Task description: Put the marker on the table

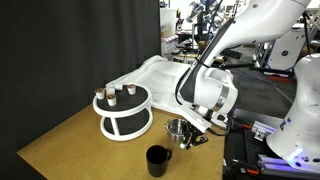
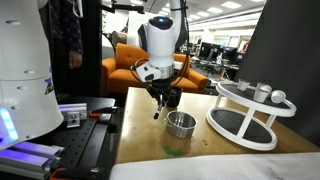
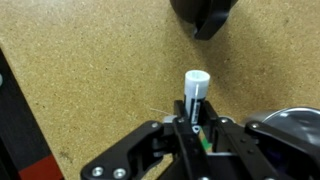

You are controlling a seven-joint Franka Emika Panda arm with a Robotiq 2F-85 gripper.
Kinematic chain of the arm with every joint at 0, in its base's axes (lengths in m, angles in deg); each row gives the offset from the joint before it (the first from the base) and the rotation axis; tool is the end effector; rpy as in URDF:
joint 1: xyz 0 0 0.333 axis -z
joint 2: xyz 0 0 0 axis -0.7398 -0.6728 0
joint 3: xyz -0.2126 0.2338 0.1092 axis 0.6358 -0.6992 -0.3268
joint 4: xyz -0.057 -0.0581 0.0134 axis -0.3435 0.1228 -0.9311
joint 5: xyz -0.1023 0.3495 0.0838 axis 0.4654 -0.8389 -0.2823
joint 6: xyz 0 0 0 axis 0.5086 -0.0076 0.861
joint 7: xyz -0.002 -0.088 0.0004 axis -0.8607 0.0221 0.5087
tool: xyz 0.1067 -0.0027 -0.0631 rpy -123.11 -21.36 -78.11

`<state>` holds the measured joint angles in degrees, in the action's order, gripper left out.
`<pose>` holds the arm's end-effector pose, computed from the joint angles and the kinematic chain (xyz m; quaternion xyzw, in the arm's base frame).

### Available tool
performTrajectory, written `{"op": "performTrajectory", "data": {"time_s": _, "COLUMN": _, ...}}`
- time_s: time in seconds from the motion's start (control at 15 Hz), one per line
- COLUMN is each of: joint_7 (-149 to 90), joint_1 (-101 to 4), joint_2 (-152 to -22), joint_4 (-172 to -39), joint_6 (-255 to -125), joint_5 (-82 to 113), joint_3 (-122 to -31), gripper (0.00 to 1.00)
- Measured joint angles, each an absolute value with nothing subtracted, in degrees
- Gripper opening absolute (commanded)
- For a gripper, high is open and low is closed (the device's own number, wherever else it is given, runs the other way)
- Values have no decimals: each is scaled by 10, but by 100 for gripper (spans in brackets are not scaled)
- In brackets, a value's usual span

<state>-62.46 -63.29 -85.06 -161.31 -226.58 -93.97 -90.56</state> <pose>0.3614 0.1100 0.1772 -0.5095 0.8367 0.0814 0.1836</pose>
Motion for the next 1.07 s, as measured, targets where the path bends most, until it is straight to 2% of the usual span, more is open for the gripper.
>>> {"op": "performTrajectory", "data": {"time_s": 0.07, "joint_7": -605, "joint_1": -633, "joint_2": -859, "joint_4": -1605, "joint_6": -2266, "joint_5": -960, "joint_3": -902, "gripper": 44}}
{"op": "performTrajectory", "data": {"time_s": 0.13, "joint_7": -587, "joint_1": -633, "joint_2": -870, "joint_4": -1597, "joint_6": -2265, "joint_5": -979, "joint_3": -900, "gripper": 45}}
{"op": "performTrajectory", "data": {"time_s": 0.2, "joint_7": -573, "joint_1": -634, "joint_2": -881, "joint_4": -1590, "joint_6": -2265, "joint_5": -995, "joint_3": -897, "gripper": 51}}
{"op": "performTrajectory", "data": {"time_s": 0.6, "joint_7": -500, "joint_1": -642, "joint_2": -927, "joint_4": -1559, "joint_6": -2258, "joint_5": -1072, "joint_3": -879, "gripper": 93}}
{"op": "performTrajectory", "data": {"time_s": 0.73, "joint_7": -484, "joint_1": -644, "joint_2": -927, "joint_4": -1551, "joint_6": -2258, "joint_5": -1087, "joint_3": -876, "gripper": 100}}
{"op": "performTrajectory", "data": {"time_s": 1.07, "joint_7": -505, "joint_1": -647, "joint_2": -907, "joint_4": -1555, "joint_6": -2289, "joint_5": -1064, "joint_3": -908, "gripper": 100}}
